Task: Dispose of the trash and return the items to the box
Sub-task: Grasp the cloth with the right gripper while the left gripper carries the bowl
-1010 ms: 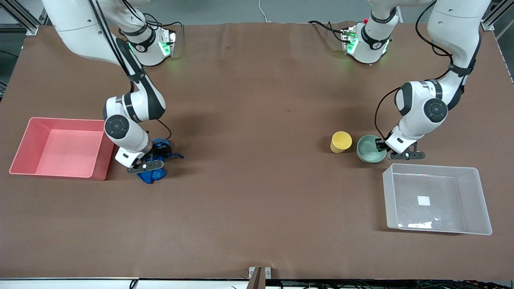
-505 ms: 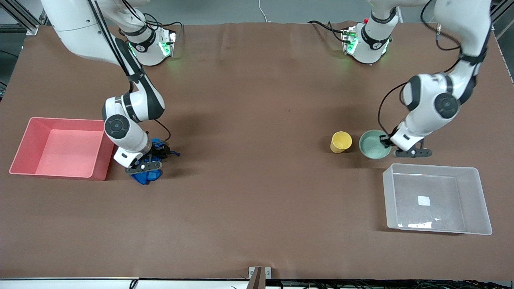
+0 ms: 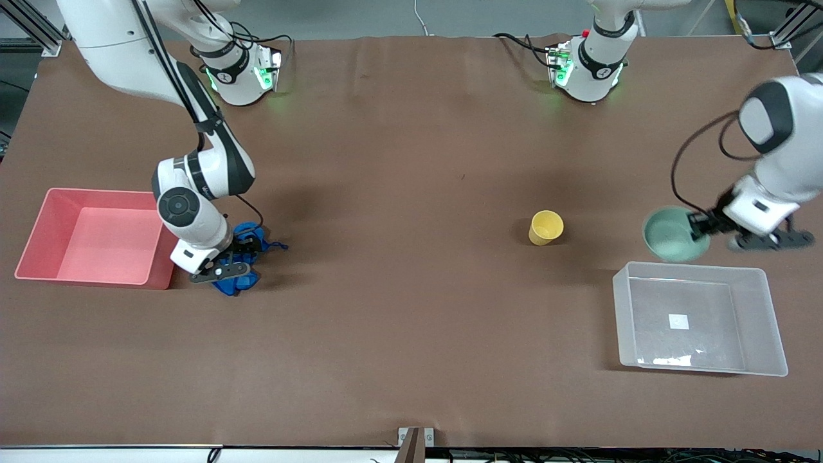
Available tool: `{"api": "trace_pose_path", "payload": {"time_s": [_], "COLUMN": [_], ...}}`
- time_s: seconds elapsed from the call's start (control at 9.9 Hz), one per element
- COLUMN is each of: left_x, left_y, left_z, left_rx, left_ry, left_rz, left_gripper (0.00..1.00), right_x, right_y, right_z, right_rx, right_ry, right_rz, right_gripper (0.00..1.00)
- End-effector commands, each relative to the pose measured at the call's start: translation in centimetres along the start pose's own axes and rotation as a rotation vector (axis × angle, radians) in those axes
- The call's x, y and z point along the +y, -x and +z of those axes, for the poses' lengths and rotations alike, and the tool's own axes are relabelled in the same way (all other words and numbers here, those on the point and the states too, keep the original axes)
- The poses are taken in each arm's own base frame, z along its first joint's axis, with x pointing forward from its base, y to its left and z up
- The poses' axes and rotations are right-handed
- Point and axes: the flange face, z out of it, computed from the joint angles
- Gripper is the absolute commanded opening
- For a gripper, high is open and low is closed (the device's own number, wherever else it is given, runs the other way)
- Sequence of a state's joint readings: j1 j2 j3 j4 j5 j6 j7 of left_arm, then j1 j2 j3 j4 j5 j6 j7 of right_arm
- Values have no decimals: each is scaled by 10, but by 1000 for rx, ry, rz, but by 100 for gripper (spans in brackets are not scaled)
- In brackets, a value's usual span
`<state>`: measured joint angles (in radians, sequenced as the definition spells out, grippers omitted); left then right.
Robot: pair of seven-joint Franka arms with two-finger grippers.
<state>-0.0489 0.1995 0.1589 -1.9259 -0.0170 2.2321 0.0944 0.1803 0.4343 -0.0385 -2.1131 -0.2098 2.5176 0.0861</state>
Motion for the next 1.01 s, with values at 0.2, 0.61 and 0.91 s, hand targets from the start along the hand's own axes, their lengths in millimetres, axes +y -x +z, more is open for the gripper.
{"api": "trace_pose_path", "payload": {"time_s": [0.2,0.61,0.91], "left_x": [-25,-30,-47], "left_y": [-93,-93,-87], "left_z": [67,126,163], "left_rx": [-17,-82,-102], "left_ry": [44,101,78], "left_rz": [-27,16,53], "left_gripper": [0,0,1], "right_x": [-20,-26,-41], "right_y": [17,6,-30], "right_z": [26,14,-60], "right_rx": [46,28,-138], "right_ry": [-20,-16,-31], "right_rz": [81,205,270], "right_gripper": [73,0,0]}}
